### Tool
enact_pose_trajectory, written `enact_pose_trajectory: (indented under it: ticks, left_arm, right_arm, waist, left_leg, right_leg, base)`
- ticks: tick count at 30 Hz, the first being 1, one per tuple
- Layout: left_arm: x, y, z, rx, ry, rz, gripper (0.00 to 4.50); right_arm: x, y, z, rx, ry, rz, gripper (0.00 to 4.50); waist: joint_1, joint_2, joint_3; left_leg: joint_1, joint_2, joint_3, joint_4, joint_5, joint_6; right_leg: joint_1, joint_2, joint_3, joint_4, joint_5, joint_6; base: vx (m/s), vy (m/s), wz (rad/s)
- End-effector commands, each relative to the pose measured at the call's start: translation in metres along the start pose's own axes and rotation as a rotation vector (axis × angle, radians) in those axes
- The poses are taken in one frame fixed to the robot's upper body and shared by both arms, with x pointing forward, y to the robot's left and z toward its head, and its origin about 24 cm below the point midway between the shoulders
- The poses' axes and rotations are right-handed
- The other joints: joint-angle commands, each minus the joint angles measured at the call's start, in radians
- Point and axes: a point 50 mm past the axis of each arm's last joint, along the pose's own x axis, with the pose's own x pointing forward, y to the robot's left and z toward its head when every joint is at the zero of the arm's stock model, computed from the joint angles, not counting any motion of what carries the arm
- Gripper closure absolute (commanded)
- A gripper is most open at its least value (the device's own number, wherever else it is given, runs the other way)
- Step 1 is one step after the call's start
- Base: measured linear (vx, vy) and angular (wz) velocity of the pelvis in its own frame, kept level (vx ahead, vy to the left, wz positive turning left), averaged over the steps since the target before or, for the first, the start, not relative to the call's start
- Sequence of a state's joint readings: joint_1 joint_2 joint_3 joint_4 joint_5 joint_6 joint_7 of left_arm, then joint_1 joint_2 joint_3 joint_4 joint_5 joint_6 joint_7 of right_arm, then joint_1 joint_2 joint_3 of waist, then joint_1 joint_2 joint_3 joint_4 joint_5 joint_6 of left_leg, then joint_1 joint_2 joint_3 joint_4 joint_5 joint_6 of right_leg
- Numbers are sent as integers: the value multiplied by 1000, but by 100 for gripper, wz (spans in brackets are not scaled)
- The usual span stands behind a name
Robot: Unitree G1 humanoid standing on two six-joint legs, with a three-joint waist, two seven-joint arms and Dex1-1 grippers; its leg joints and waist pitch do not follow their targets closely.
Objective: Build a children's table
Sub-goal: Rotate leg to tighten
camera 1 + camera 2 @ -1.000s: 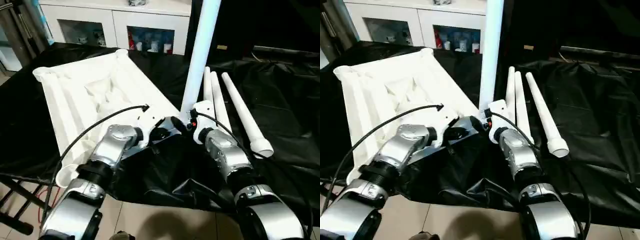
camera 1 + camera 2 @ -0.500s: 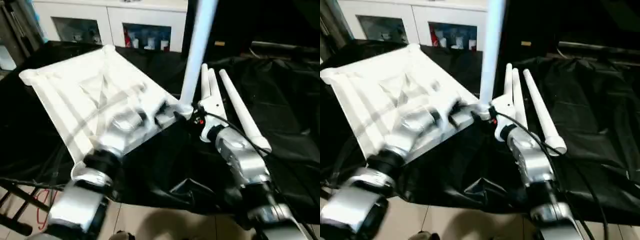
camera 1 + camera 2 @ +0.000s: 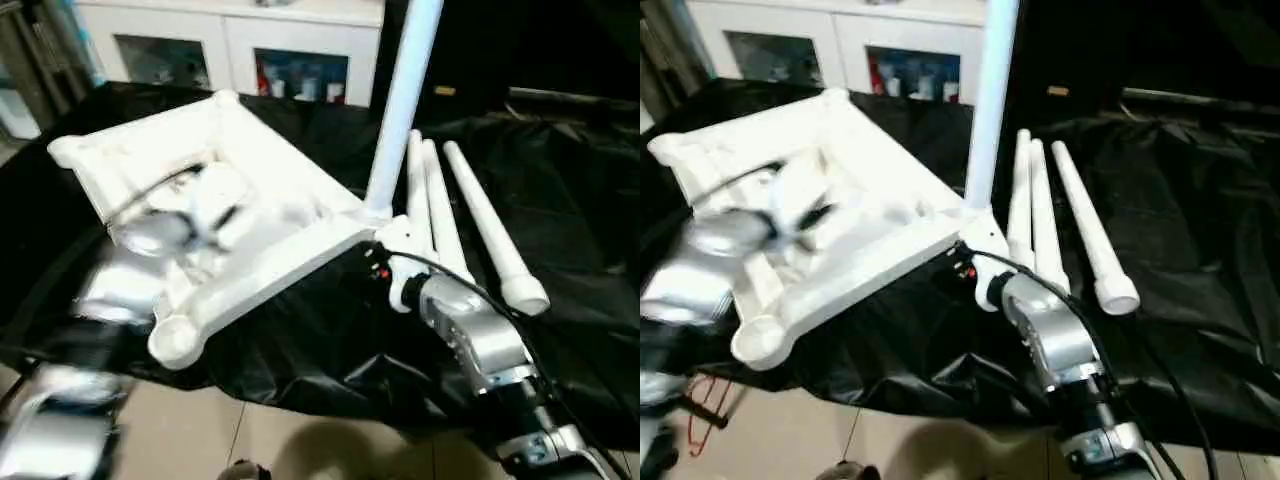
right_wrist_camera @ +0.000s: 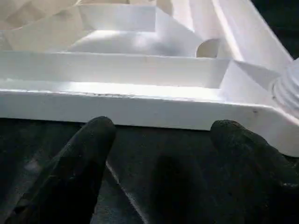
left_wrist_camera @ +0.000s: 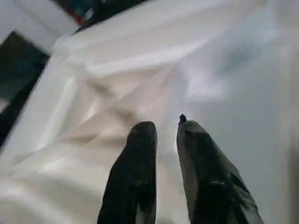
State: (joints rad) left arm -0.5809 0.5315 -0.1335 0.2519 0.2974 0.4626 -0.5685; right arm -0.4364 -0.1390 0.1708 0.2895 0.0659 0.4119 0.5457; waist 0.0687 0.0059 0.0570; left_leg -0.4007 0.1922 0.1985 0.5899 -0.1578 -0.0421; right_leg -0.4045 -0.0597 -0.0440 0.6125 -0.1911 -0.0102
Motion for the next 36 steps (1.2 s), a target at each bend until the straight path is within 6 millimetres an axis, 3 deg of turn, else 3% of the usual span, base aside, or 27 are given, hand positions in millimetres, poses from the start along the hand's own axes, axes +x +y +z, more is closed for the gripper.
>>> enact_pose_trajectory:
  ticks: [1, 7, 9, 10, 14, 20, 28, 29, 32, 36]
  left_arm:
    - [-11, 5, -4, 75, 92, 19, 357]
    - [-30, 25, -22, 199, 272, 112, 357]
    - [-33, 29, -28, 214, 313, 123, 373]
    - [-35, 29, -31, 213, 331, 116, 384]
    - [-40, 19, -47, 200, 414, 36, 426]
    - [-38, 2, -58, 177, 434, -94, 450]
    - [-36, -24, -57, 170, 393, -314, 450]
    - [-41, -34, -55, 181, 375, -433, 450]
    - [-45, -41, -53, 176, 354, -523, 450]
    - [-48, -55, -42, 130, 263, -638, 450]
  right_arm:
    - [5, 2, -2, -15, 39, 19, 78]
    - [14, 6, 0, -25, 65, 48, 78]
    - [16, 7, 0, -30, 70, 51, 96]
    - [17, 7, 0, -32, 73, 52, 107]
    - [23, 8, 1, -37, 84, 69, 148]
    - [28, 8, 0, -45, 98, 62, 186]
    - [39, 8, -6, -53, 124, 45, 246]
    - [43, 7, -5, -61, 116, 19, 257]
    - [46, 6, -2, -69, 105, -6, 285]
    - [50, 7, 2, -61, 79, -13, 318]
  waist:
    - [-2, 6, -71]
    - [-4, 6, -68]
    - [-7, 2, -69]
    - [-7, 5, -69]
    - [-7, 11, -71]
    - [-5, 9, -70]
    - [-7, 5, -72]
    - [-6, 7, -74]
    - [-9, 4, -71]
    - [-11, 7, -71]
  left_leg:
    - [38, 45, -27, -70, -198, -18]
    - [39, 41, -26, -68, -201, -24]
    - [38, 40, -27, -70, -204, -26]
    - [38, 40, -28, -70, -202, -29]
    - [39, 39, -27, -69, -206, -36]
    - [40, 38, -27, -70, -226, -43]
    - [38, 39, -27, -69, -220, -41]
    - [39, 40, -28, -67, -208, -39]
    - [38, 38, -24, -68, -202, -39]
    - [39, 39, -24, -68, -208, -42]
  right_leg:
    - [39, -77, 42, -59, -118, -191]
    - [34, -75, 44, -63, -141, -187]
    - [35, -73, 43, -61, -136, -184]
    - [35, -74, 43, -60, -133, -187]
    - [33, -73, 43, -58, -118, -195]
    - [34, -75, 44, -60, -122, -199]
    - [36, -77, 44, -58, -125, -209]
    - [36, -80, 44, -55, -108, -216]
    - [36, -73, 43, -53, -95, -219]
    - [36, -74, 44, -52, -103, -216]
  base:
    - [0, 0, 0]
    - [0, 0, 0]
    - [0, 0, 0]
    - [0, 0, 0]
    - [0, 0, 0]
    - [0, 0, 0]
    - [0, 0, 0]
    - [0, 0, 0]
    - [0, 0, 0]
    - [0, 0, 0]
